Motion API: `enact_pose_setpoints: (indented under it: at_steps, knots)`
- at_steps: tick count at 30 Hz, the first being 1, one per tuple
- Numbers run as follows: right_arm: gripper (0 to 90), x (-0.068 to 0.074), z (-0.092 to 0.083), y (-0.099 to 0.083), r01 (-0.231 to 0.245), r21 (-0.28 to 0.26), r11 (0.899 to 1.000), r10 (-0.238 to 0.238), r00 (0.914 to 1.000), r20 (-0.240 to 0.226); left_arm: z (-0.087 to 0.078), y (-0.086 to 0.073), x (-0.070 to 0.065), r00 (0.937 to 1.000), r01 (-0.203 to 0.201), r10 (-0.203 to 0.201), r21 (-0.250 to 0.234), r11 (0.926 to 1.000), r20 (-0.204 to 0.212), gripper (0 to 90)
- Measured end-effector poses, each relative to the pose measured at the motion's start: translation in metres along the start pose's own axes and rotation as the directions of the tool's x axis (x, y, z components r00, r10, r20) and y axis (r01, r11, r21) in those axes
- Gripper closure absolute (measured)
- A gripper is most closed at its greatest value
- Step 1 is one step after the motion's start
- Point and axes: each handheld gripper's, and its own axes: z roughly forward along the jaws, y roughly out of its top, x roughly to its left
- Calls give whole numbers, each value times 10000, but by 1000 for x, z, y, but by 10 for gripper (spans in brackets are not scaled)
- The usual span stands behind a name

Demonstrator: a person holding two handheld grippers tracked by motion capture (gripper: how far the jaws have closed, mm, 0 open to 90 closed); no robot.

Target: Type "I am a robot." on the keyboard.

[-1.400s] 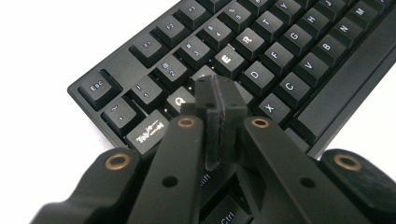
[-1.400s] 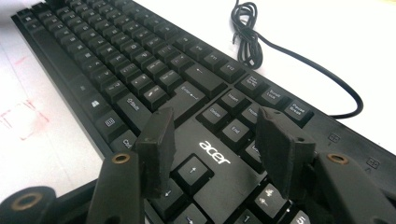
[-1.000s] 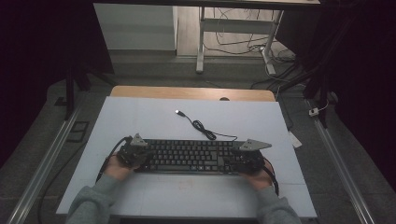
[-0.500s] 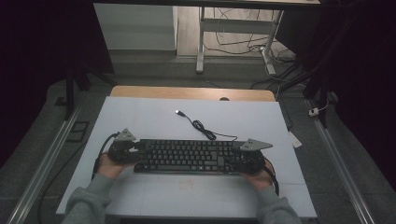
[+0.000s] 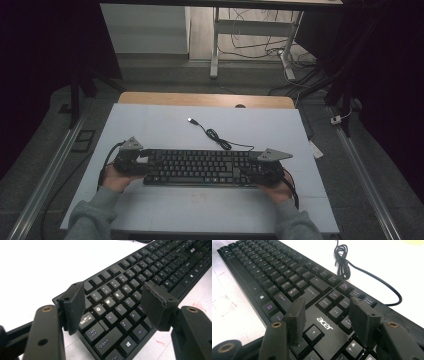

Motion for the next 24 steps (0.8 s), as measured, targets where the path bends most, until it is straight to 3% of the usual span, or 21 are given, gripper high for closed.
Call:
enact_pose_setpoints:
  at_steps: [9, 24]
  knots:
    - [479, 0, 0, 0, -15, -64, 10000, 15, 10000, 0, 0, 1, -2, 10000, -16, 16, 1, 10000, 85, 338]
    - [479, 0, 0, 0, -12, -59, 10000, 12, 10000, -7, 2, 6, -15, 9975, -167, 172, -77, 9998, 687, 335]
